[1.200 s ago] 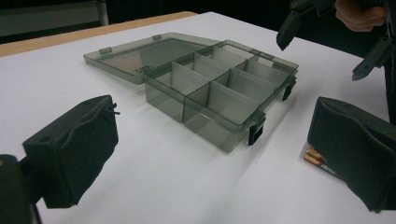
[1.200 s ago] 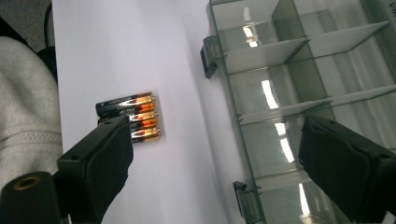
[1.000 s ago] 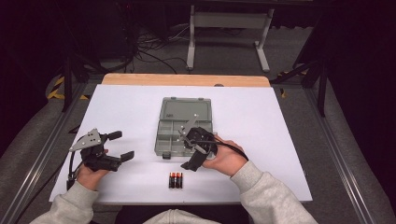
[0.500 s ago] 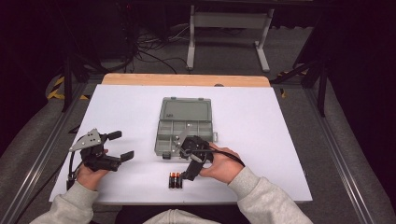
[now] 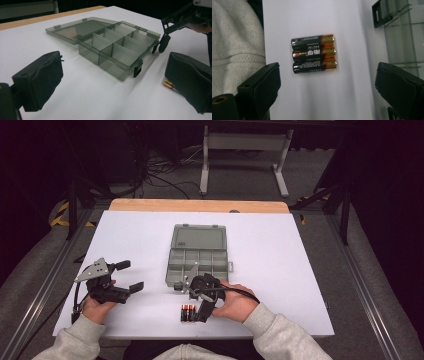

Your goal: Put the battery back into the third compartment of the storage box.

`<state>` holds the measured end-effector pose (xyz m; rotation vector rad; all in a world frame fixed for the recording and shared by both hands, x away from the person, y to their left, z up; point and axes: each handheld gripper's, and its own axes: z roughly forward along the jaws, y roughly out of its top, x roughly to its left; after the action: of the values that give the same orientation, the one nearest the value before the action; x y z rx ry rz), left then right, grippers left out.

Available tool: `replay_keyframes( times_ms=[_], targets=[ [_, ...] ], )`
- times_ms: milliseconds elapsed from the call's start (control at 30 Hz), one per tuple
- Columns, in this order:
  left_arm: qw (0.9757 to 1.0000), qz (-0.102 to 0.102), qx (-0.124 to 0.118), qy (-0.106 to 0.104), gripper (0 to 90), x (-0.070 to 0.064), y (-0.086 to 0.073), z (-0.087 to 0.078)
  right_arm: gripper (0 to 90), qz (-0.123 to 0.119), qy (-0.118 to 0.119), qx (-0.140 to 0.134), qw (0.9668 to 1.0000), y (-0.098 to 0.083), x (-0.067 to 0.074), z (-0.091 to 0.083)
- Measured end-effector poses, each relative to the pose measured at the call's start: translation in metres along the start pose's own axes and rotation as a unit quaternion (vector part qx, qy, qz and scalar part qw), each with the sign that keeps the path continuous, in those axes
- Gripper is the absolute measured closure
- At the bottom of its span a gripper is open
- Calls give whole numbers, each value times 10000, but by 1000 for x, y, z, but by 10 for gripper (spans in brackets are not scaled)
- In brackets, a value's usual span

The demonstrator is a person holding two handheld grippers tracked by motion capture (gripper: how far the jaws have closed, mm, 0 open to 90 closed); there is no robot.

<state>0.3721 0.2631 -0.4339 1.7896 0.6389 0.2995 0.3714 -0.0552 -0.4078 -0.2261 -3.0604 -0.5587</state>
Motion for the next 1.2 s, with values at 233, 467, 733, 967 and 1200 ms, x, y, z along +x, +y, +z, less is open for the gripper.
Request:
replay_keyframes(
  times_ms=[233,467,733,967,1200],
  targets=[
    [10000,-9,13,-5,21,1,0,-1,71,-53,52,95,9999,0,4,7],
    [10000,-15,16,-8,21,1,0,-1,80,-148,44,145,9998,1,8,15],
    [10000,-29,21,-16,21,0,0,0,128,-216,23,243,9995,2,10,23],
    [10000,-58,-1,-5,20,1,0,-1,218,-270,32,331,9991,3,13,26],
    [10000,-61,3,2,20,1,0,-1,295,-385,-38,378,9985,3,14,27]
  ],
)
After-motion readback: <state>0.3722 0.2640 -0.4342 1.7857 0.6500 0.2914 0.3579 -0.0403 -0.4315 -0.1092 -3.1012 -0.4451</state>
